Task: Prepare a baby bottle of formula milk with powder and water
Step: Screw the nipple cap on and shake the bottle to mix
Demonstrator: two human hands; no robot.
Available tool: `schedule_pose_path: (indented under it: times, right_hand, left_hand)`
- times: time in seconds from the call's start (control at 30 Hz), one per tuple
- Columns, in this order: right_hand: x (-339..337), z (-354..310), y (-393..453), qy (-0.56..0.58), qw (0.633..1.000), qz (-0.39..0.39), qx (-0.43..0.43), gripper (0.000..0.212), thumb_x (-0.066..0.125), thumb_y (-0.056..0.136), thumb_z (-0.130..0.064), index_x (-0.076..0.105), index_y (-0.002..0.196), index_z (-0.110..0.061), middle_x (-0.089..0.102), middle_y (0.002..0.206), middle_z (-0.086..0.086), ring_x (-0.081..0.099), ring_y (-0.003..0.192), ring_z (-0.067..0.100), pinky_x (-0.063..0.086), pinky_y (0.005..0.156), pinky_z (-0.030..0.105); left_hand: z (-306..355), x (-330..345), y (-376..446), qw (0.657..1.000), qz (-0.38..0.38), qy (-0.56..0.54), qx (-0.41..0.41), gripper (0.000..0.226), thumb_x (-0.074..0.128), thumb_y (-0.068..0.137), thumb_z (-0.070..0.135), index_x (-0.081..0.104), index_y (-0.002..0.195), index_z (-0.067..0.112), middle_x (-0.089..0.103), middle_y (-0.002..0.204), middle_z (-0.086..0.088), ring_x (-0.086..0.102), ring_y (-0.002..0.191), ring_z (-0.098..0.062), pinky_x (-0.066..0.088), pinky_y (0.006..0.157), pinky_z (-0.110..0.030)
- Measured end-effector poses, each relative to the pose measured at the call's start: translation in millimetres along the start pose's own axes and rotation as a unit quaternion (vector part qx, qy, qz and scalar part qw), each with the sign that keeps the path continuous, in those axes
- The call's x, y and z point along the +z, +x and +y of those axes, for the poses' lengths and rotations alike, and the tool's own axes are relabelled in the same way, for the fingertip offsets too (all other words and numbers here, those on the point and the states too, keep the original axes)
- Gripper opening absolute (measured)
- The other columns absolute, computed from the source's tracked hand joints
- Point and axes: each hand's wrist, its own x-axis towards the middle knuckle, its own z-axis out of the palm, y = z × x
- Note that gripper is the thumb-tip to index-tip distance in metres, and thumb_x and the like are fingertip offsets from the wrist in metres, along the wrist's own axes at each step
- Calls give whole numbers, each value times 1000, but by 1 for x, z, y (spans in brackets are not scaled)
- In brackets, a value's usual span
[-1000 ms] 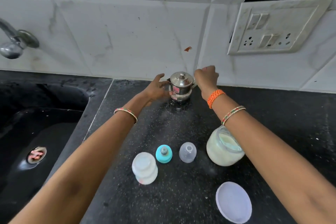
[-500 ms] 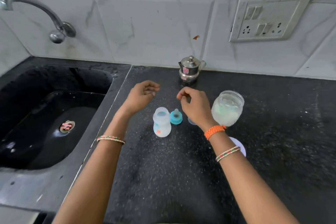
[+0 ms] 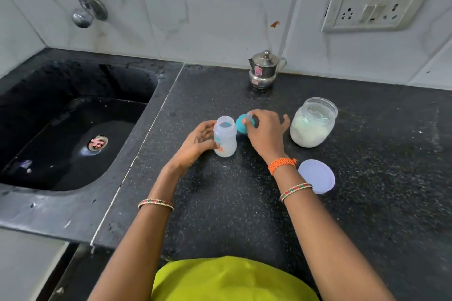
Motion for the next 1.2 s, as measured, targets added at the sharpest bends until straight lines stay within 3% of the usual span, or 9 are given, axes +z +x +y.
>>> schedule_pose_path:
  times: [0.1,0.2,0.3,0.47,0.63,0.8,0.9,1.0,1.2]
  right_hand:
    - [-21,-15,1,161,982,95,3,18,64,88,-26,68,96,-11,71,97,4,62,87,14,49,87,35]
    - [-39,-34,1,246,967,70,6,20,67,87,-27,69,93,-9,69,86,-2,61,73,-2,50,67,12]
    - [-41,-46,-6,237,971,-11,-12,22,67,87,-26,69,96,-7,67,85,-5,60,71,-7,46,63,4]
    - [-29,-47,-18,183,981,-51,-44,25,69,86,-30,69,102,-10,72,94,1,66,85,10,55,72,22]
    - [-30,-50,-20,156,981,-93,-63,36,71,83,-33,64,113,-15,68,110,-1,61,97,8,49,79,17]
    - [-33,-53,-23,165,974,-144,-56,44,73,83,-18,57,123,-17,64,123,0,57,109,7,49,92,22]
    - [-29,-52,-22,139,981,-128,-51,51,73,82,-23,55,129,-14,62,126,3,55,112,11,50,95,30]
    - [-20,-49,-22,107,987,-108,-45,48,74,79,-37,60,118,-14,61,115,4,57,106,18,52,90,40]
    - [-4,-52,-32,55,996,-40,-52,58,63,74,-64,48,96,-12,54,95,4,51,90,21,46,79,38]
  left_hand:
    - [-9,8,-1,998,29,40,27,57,72,75,24,47,126,25,58,126,11,55,116,1,43,100,-16]
    - [-20,15,-2,995,68,55,40,49,75,81,21,54,124,25,64,119,11,61,111,-1,47,97,-21]
    - [-23,15,-3,992,98,58,56,52,76,79,19,56,127,17,67,120,5,63,110,-4,49,95,-20]
    - [-26,18,-7,988,105,86,68,58,76,78,26,55,132,16,66,123,4,63,111,-4,49,96,-22]
    - [-27,16,-7,986,117,89,74,59,76,77,32,57,130,17,68,121,4,64,109,-7,50,99,-35]
    - [-26,14,-7,986,116,95,75,60,75,79,29,54,133,17,66,124,3,63,112,-8,49,101,-38]
    - [-27,15,-6,986,115,95,77,61,75,78,31,54,134,17,66,124,3,62,113,-7,49,101,-38]
    - [-26,15,-6,985,115,102,79,61,74,80,29,53,135,16,65,125,2,62,113,-6,49,101,-34]
    - [-29,14,-6,982,122,116,91,47,73,82,22,59,126,12,67,119,4,64,108,-3,51,98,-30]
